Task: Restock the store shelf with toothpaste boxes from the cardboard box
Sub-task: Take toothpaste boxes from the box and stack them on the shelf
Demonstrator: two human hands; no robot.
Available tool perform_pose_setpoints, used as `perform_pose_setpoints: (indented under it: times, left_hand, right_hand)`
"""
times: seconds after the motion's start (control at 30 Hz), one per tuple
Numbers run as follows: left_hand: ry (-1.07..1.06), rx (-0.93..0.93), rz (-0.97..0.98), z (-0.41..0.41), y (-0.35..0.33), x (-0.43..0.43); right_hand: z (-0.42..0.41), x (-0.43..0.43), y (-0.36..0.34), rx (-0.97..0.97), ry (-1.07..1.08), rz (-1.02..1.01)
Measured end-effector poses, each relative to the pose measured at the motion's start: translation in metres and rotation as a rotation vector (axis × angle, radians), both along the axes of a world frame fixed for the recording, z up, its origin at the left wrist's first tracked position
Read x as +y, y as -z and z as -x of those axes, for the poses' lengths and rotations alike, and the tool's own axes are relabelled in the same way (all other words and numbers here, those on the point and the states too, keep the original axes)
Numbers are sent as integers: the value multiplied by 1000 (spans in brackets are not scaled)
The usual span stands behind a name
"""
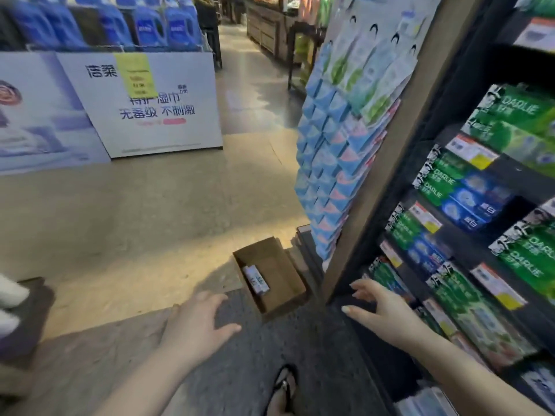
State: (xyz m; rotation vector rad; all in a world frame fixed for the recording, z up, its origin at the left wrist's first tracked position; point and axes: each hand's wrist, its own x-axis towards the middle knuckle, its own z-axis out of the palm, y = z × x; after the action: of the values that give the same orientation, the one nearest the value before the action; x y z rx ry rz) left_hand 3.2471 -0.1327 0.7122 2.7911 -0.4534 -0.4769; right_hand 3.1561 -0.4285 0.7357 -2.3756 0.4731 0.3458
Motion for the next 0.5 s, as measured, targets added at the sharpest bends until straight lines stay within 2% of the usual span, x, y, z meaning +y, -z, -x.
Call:
perform_pose_setpoints:
  times: [0.17, 0.27, 0.5]
  left_hand:
    - [16, -6, -101, -93, 23, -4]
    - [38, 52, -130, -161, 43, -19]
    - [216, 181, -247, -317, 98, -80]
  right_hand:
    - [-93, -9, 48, 34, 23, -84]
    - [-160, -16, 81, 60, 62, -164]
    - [-303, -50, 143, 214, 69, -202]
